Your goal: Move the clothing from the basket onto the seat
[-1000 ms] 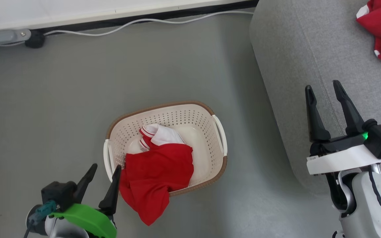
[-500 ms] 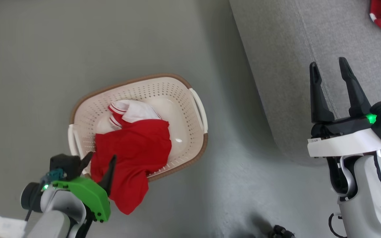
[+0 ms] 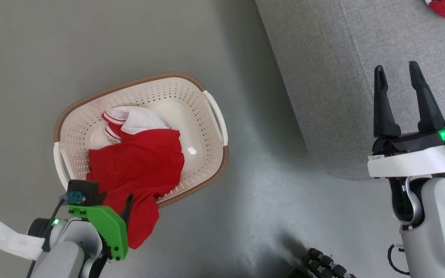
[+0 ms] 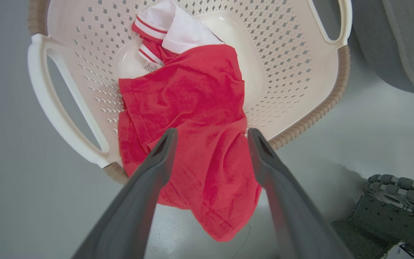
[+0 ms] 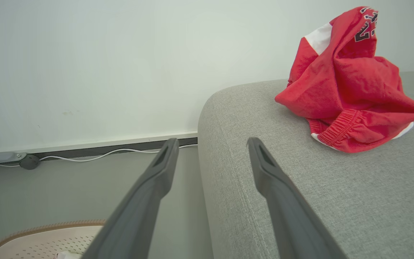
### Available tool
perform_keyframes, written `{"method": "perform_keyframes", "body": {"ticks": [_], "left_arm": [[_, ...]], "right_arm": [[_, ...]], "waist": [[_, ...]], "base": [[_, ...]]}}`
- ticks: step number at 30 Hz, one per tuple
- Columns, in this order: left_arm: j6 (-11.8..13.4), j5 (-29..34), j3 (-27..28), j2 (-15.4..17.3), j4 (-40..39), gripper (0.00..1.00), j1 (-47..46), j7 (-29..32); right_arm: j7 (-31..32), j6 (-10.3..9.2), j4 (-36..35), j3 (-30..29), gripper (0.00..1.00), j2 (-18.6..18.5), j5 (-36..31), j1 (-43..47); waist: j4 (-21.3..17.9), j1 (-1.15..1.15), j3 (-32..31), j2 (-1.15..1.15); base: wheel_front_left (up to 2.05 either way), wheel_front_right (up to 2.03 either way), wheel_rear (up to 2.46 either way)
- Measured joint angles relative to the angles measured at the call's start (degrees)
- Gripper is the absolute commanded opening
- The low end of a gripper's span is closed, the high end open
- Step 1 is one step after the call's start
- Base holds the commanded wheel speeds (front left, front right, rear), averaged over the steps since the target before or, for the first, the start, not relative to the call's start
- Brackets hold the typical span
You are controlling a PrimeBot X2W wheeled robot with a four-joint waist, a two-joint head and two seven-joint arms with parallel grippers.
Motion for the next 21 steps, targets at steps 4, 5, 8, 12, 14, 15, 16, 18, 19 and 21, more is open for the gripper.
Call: {"method": "perform_keyframes", "body": {"ticks": [4, 5, 8, 12, 14, 15, 16, 18, 19, 21], "left_arm": [[0.0, 0.0, -0.1, 0.0, 2.7, 1.00, -0.3, 0.9], [0.0, 0.0, -0.1, 0.0, 3.1, 1.00, -0.4, 1.3], [0.0, 0.0, -0.1, -0.2, 4.3, 1.00, -1.3, 1.9], [0.0, -0.4, 0.2, -0.8, 6.2, 1.00, -2.8, 2.1], [0.0, -0.4, 0.3, -0.9, 7.3, 1.00, -3.2, 2.5], [0.0, -0.4, 0.3, -0.9, 7.7, 1.00, -3.4, 2.5], [0.0, -0.4, 0.4, -0.9, 8.1, 1.00, -3.6, 2.5], [0.0, -0.4, 0.5, -0.9, 9.0, 1.00, -4.2, 2.5], [0.0, -0.4, 0.5, -0.9, 9.3, 1.00, -4.6, 2.5], [0.0, -0.5, 0.7, -1.0, 10.2, 1.00, -5.2, 2.5]], "right_arm": [[0.0, 0.01, 0.0, -0.1, 1.00, 0.0, 0.0, 0.0], [0.0, 0.01, 0.0, -0.1, 1.00, 0.0, 0.0, 0.0], [0.0, 0.01, -0.1, -0.4, 1.00, 0.0, 0.0, 0.0], [0.0, 0.03, -0.4, -0.5, 1.00, 0.0, 0.0, 0.0], [0.0, 0.04, -0.5, -0.6, 1.00, 0.1, 0.0, -0.1], [0.0, 0.05, -0.6, -0.8, 1.00, 0.1, 0.0, -0.1], [0.0, 0.07, -0.7, -1.0, 1.00, 0.1, 0.0, -0.1], [0.0, 0.07, -0.8, -1.3, 1.00, 0.1, 0.0, -0.1], [0.0, 0.07, -0.9, -1.4, 1.00, 0.1, 0.0, -0.1], [0.0, 0.08, -1.0, -1.6, 1.00, 0.1, 0.0, -0.2]], "waist": [[0.1, 0.00, 0.2, 0.00], [0.2, 0.00, 0.3, 0.00], [0.2, 0.00, 0.9, 0.00], [0.2, 0.00, 1.9, 0.00], [0.2, 0.00, 2.5, 0.00], [0.2, 0.00, 2.7, 0.00], [0.2, 0.00, 3.0, 0.00], [0.2, 0.00, 3.6, 0.00], [0.2, 0.00, 3.8, 0.00], [0.2, 0.00, 4.3, 0.00]], "base": [[0.00, 0.00, 0.00], [0.00, 0.00, 0.00], [0.00, 0.00, 0.00], [0.00, 0.00, 0.00], [0.00, 0.00, 0.00], [0.00, 0.00, 0.00], [0.00, 0.00, 0.00], [0.00, 0.00, 0.00], [0.00, 0.00, 0.00], [0.00, 0.00, 0.00]]}}
